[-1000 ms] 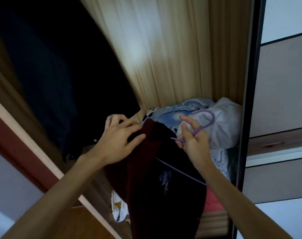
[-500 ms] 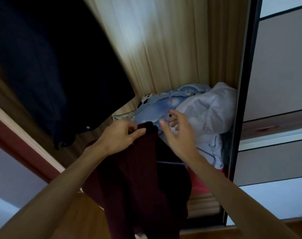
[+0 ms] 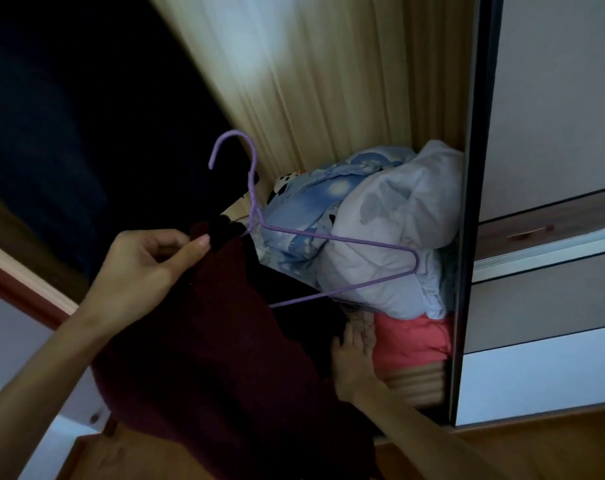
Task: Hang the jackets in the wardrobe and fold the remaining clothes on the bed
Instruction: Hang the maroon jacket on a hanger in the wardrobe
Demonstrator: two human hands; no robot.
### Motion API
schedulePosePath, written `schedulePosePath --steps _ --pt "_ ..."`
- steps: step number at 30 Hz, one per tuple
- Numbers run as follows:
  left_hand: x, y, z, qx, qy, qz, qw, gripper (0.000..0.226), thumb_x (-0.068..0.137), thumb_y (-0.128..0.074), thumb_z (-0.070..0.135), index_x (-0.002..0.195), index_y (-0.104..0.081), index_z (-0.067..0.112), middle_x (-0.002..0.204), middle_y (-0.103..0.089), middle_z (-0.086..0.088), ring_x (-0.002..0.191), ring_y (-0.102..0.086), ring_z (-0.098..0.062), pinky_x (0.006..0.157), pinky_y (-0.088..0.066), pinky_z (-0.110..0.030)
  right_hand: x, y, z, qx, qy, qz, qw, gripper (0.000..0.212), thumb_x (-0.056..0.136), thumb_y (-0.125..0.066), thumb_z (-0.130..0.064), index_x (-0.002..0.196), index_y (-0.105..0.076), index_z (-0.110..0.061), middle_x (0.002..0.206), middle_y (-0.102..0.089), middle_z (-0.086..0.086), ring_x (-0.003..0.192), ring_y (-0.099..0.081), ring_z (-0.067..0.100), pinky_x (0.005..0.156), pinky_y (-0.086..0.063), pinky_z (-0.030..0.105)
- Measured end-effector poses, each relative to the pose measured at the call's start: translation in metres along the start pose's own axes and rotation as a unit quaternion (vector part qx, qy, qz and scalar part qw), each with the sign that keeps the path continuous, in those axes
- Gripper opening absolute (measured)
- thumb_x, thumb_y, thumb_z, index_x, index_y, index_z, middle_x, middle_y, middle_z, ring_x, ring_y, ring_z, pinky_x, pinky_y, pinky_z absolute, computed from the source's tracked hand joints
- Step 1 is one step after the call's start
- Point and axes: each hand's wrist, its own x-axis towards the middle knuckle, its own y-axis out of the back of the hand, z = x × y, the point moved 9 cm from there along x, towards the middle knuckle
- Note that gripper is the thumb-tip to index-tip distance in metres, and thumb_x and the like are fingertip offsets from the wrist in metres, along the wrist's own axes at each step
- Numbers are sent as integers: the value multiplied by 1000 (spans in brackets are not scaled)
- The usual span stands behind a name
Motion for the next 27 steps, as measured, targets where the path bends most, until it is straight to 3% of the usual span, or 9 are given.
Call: schedulePosePath --steps 3,7,9,13,16,19,21,24,27 --pt "-7 18 0 -3 -2 14 1000 31 88 -62 38 70 -73 14 69 -71 -13 66 -65 -35 54 -48 -39 11 6 1 -27 -54 35 998 67 99 -40 -10 157 -8 -19 155 -14 33 144 -21 46 115 -26 53" --pt "-20 44 -17 32 15 31 999 35 87 -60 38 66 -68 12 63 -66 -15 52 -58 -19 48 -43 -29 27 53 -5 59 48 154 985 51 90 -54 -20 140 -47 -13 128 -62 16 118 -59 34 101 -44 41" --pt "-29 59 -31 56 34 45 997 39 86 -61 42 65 -68 10 60 -65 -15 50 -57 -24 47 -42 -34 37 85 5 150 54 151 976 53 81 -60 -28 128 -59 -3 119 -66 23 112 -62 38 97 -47 43" --pt "-46 74 -53 87 66 39 993 34 81 -67 45 66 -76 16 60 -69 -12 59 -62 -44 48 -44 -48 45 165 9 230 15 77 970 26 76 -70 -23 90 -67 -2 83 -65 12 76 -62 25 56 -43 25" --pt "-53 76 -66 61 85 25 994 34 78 -72 43 68 -77 11 68 -69 -25 63 -61 -52 46 -47 -56 41 225 -14 231 36 82 969 25 69 -77 -21 85 -69 -4 88 -67 13 85 -65 29 61 -46 26" --pt "-57 86 -73 -12 115 48 992 15 76 -73 29 69 -81 18 70 -74 -18 65 -68 -44 49 -55 -37 37 268 -33 205 45 120 970 34 67 -77 -22 94 -71 -2 95 -69 12 90 -64 29 71 -54 32" --pt "-59 89 -72 -54 111 52 991 15 76 -69 23 67 -81 25 70 -75 -13 62 -72 -32 51 -55 -23 35 288 -45 195 46 121 972 30 67 -76 -21 88 -70 -1 87 -68 13 83 -65 29 61 -51 31" --pt "-63 86 -63 -99 108 48 988 21 78 -66 14 64 -81 19 67 -74 -13 55 -72 -19 49 -52 -14 31 310 -62 162 46 127 977 20 70 -75 -19 71 -61 -5 71 -60 9 66 -58 23 45 -35 24" --pt "-69 88 -62 -147 116 45 981 22 78 -64 11 64 -80 10 68 -74 -19 54 -72 -17 50 -52 -12 30 323 -71 131 34 143 980 22 72 -75 -20 83 -63 -5 79 -62 9 71 -59 24 51 -40 25"
